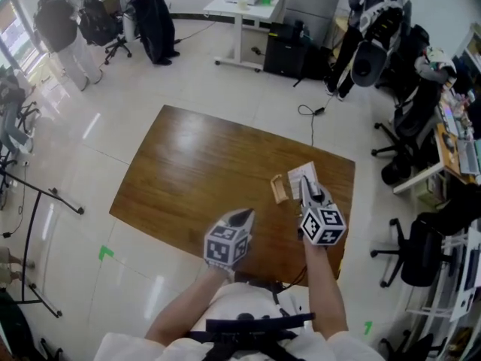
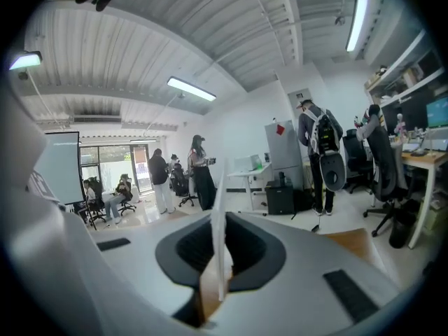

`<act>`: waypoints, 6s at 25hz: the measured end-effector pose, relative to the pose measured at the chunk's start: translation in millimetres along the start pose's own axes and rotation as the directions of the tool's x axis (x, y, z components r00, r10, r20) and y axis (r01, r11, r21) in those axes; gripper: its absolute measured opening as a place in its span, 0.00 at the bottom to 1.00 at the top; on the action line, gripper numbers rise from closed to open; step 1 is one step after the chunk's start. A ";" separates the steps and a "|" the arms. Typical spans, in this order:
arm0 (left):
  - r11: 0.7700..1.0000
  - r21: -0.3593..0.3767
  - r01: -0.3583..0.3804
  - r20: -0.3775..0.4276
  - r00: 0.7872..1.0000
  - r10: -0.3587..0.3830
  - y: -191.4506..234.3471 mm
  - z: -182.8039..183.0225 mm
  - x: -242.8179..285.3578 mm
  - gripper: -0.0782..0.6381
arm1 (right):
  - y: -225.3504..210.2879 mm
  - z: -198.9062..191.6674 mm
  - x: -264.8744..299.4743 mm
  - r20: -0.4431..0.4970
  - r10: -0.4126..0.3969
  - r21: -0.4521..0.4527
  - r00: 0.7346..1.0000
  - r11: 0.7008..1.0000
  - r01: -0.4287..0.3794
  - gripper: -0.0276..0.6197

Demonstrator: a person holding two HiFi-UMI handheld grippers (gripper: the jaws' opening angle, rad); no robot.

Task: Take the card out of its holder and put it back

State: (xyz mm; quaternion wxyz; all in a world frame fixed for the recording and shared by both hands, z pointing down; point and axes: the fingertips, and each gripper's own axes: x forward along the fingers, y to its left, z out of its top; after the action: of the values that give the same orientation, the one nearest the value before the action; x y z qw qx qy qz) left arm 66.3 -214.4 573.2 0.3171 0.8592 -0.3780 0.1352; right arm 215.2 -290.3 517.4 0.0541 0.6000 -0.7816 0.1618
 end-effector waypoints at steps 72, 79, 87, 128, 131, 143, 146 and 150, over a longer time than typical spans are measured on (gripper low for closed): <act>0.997 0.063 0.048 -0.062 0.997 -0.044 -27.7 5.4 48.1 0.10 | -44.6 -72.0 61.9 -0.132 0.023 0.167 0.991 0.986 -0.001 0.08; 0.999 0.034 0.038 -0.092 0.995 -0.035 -19.4 -5.5 52.0 0.10 | -52.0 -90.1 65.3 -0.157 0.016 0.188 0.987 0.982 0.014 0.08; 0.999 0.025 0.040 -0.105 0.994 -0.038 -16.3 -12.4 52.2 0.10 | -52.7 -94.0 70.2 -0.148 0.027 0.178 0.989 0.984 0.000 0.08; 0.999 -0.037 -0.018 -0.117 0.993 0.013 8.5 -24.8 41.3 0.10 | -40.0 -147.9 92.1 -0.241 0.024 0.100 0.970 0.995 0.000 0.09; 0.999 -0.041 -0.013 -0.116 0.993 0.009 7.9 -27.8 38.1 0.10 | -41.2 -150.1 90.9 -0.247 0.007 0.088 0.969 0.996 0.015 0.10; 1.000 -0.019 0.001 -0.079 0.997 -0.002 7.7 -16.6 13.1 0.10 | -18.6 -89.3 50.6 -0.181 -0.065 0.037 0.981 0.997 0.073 0.41; 1.000 0.008 0.010 -0.081 0.997 -0.009 3.7 -13.8 8.6 0.10 | -4.6 -67.3 29.7 -0.139 -0.097 0.016 0.985 0.995 0.101 0.41; 0.999 0.034 0.028 -0.063 0.998 -0.026 -7.4 -8.8 -2.9 0.10 | 19.6 -44.5 -10.6 -0.080 -0.093 0.049 0.992 0.994 0.097 0.32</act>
State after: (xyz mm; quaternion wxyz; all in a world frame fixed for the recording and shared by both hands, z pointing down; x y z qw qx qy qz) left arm 69.8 -203.3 575.3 0.3154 0.8650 -0.3540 0.1643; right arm 194.5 -261.9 552.6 0.0762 0.6311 -0.7449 0.2025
